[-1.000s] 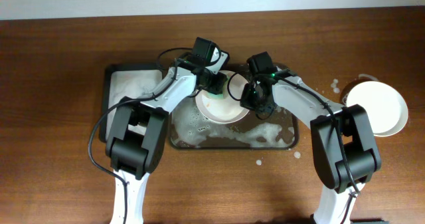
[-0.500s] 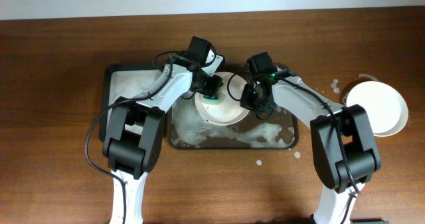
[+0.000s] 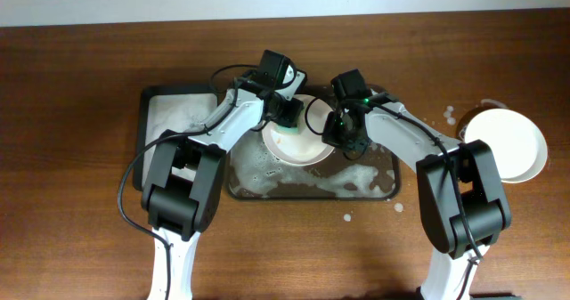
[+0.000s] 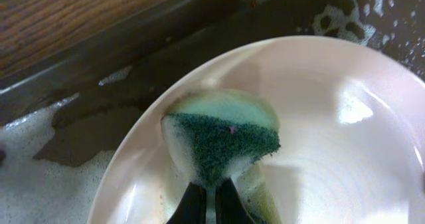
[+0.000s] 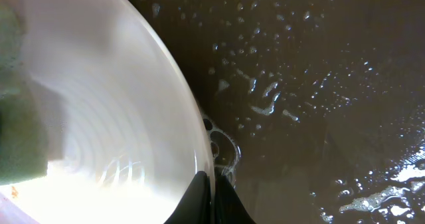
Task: Clean dirty plates on tray and stack at the side
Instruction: 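Scrub the pink plate's inner surface with the sponge in circles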
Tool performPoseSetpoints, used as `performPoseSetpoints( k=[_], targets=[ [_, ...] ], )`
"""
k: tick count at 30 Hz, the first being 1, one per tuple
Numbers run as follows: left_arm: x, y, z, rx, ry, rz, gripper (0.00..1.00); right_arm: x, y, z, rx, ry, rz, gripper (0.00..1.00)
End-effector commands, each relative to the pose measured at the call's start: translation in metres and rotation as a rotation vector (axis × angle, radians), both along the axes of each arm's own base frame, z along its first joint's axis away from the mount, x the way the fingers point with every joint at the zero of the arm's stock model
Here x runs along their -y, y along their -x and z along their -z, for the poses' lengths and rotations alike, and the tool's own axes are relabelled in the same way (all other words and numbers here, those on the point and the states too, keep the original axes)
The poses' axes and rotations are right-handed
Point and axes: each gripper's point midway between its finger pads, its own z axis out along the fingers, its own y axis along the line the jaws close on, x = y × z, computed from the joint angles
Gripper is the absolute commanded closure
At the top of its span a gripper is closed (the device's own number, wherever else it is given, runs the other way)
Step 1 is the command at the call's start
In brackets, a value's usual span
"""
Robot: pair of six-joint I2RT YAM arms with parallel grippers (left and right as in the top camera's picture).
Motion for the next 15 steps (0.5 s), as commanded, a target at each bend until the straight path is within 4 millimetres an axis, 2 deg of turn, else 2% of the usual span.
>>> performPoseSetpoints(
  k=[1, 4, 7, 9, 12, 13, 15],
  targets=[
    [-0.013, 0.032, 0.036, -0.156, -0.038, 0.017, 1.00, 0.000, 0.003, 0.008, -0.016, 0.021, -0.013, 0.96],
    [0.014, 0.053, 0.026, -0.257, 0.133, 0.087, 1.00, 0.000, 0.003, 0.008, -0.016, 0.021, -0.013, 0.96],
    [0.022, 0.043, 0.021, -0.210, 0.174, 0.102, 1.00, 0.000, 0.003, 0.008, -0.016, 0.021, -0.013, 0.96],
    [0.012, 0.015, 0.022, -0.080, 0.093, 0.058, 1.00, 0.000, 0.003, 0.008, -0.017, 0.021, -0.013, 0.96],
    [-0.006, -0.007, 0.023, 0.017, -0.016, -0.004, 1.00, 0.000, 0.003, 0.008, -0.017, 0.021, -0.013, 0.96],
    [-0.011, -0.006, 0.025, 0.013, -0.040, -0.013, 1.00, 0.000, 0.003, 0.008, -0.016, 0.021, -0.014, 0.96],
    [-0.020, 0.009, 0.033, -0.055, -0.085, -0.017, 1.00, 0.000, 0.003, 0.008, -0.016, 0.021, -0.013, 0.96]
  ],
)
